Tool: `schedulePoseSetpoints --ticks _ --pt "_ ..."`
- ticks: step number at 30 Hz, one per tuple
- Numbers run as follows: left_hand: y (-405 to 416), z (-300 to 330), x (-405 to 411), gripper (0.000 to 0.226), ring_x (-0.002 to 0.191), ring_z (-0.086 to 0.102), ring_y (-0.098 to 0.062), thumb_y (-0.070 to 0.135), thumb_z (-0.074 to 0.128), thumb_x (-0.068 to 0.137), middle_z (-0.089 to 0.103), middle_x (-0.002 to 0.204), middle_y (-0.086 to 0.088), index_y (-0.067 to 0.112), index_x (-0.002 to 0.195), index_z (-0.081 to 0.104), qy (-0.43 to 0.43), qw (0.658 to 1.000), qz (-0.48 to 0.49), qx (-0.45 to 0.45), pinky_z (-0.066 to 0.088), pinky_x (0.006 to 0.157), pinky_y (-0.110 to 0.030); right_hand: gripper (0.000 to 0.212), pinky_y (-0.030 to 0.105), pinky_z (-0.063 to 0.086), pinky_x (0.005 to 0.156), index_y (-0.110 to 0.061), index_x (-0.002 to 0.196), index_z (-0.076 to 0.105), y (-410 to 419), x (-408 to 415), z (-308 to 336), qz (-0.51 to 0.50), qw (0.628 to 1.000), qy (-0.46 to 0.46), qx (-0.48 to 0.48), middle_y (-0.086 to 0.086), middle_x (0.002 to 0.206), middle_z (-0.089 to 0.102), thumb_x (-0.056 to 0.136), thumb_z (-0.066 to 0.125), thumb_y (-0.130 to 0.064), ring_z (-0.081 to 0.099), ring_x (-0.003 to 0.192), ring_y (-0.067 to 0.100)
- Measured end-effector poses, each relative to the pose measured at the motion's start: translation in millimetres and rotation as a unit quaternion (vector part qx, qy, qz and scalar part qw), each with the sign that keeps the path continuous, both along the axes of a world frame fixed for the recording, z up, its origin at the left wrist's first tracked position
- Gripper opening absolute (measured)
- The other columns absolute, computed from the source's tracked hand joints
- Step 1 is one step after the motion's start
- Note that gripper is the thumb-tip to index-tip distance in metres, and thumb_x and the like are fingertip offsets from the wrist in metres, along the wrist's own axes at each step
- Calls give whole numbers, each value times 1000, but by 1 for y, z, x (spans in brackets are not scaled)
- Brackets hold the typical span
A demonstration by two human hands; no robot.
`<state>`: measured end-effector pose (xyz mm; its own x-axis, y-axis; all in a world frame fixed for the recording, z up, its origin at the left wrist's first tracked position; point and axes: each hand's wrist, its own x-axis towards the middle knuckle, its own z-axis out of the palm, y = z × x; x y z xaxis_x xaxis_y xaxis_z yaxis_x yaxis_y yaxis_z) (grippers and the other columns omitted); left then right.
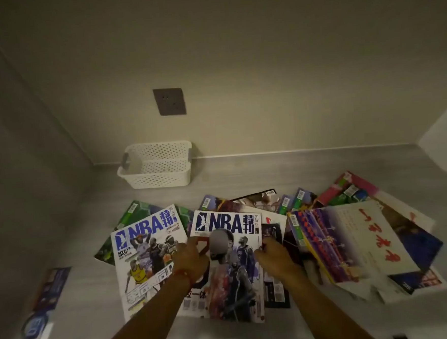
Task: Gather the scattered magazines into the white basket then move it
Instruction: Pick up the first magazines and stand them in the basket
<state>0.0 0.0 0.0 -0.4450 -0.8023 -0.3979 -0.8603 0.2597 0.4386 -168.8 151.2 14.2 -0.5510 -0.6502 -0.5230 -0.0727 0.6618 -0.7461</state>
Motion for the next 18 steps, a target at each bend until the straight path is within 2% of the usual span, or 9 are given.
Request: schedulePoseSetpoints --ticks 3,4,7,9,11,13,15,18 --pt "-1 -2 -7 40 107 60 -29 22 65 87 62 119 -15 9 122 54 25 993 112 41 51 91 -36 28 21 48 64 -16 120 58 -12 -4 -11 -68 997 -16 15 3 114 67 92 59 -17 63 92 15" --pt "-3 0 -9 37 106 61 -28 20 65 87 63 118 -15 7 120 55 29 989 138 41 52 90 -35 28 23 48 64 -15 118 58 -15 -4 -13 -90 995 -31 24 3 112 67 90 61 -17 63 89 15" --pt "-11 -1 -12 33 110 62 -33 15 62 88 64 118 -18 3 119 58 31 982 178 59 54 93 -40 26 39 57 83 -10 111 60 -24 -9 -16 -153 983 -90 52 7 106 68 86 63 -14 66 92 24" --pt "-16 0 -11 29 108 64 -33 14 62 88 68 116 -18 5 115 64 36 979 187 72 53 98 -44 25 45 58 86 -8 108 62 -28 -15 -17 -158 979 -111 63 11 105 69 84 64 -11 67 92 28" --pt "-17 2 -11 24 106 66 -32 16 60 91 71 112 -16 9 113 67 62 973 198 97 54 98 -46 23 45 58 86 -4 104 60 -31 -20 -17 -145 981 -104 78 15 108 67 83 66 -10 67 94 31" --pt "-15 8 -11 21 106 65 -31 18 56 95 69 111 -14 12 114 62 71 978 171 93 53 98 -48 26 43 58 85 -4 105 57 -34 -21 -17 -133 983 -95 89 17 113 64 82 68 -10 65 99 33" --pt "-12 14 -10 22 107 65 -31 18 50 99 67 112 -12 15 120 55 93 983 141 78 53 98 -51 36 39 57 82 -2 114 58 -34 -20 -20 -121 985 -86 93 16 116 64 82 70 -12 65 101 34" --pt "-11 30 -3 26 105 66 -28 14 46 101 68 114 -10 19 126 53 176 976 112 64 55 95 -49 32 38 58 77 -4 112 62 -34 -19 -19 -136 982 -105 75 15 108 68 82 68 -12 66 90 29"
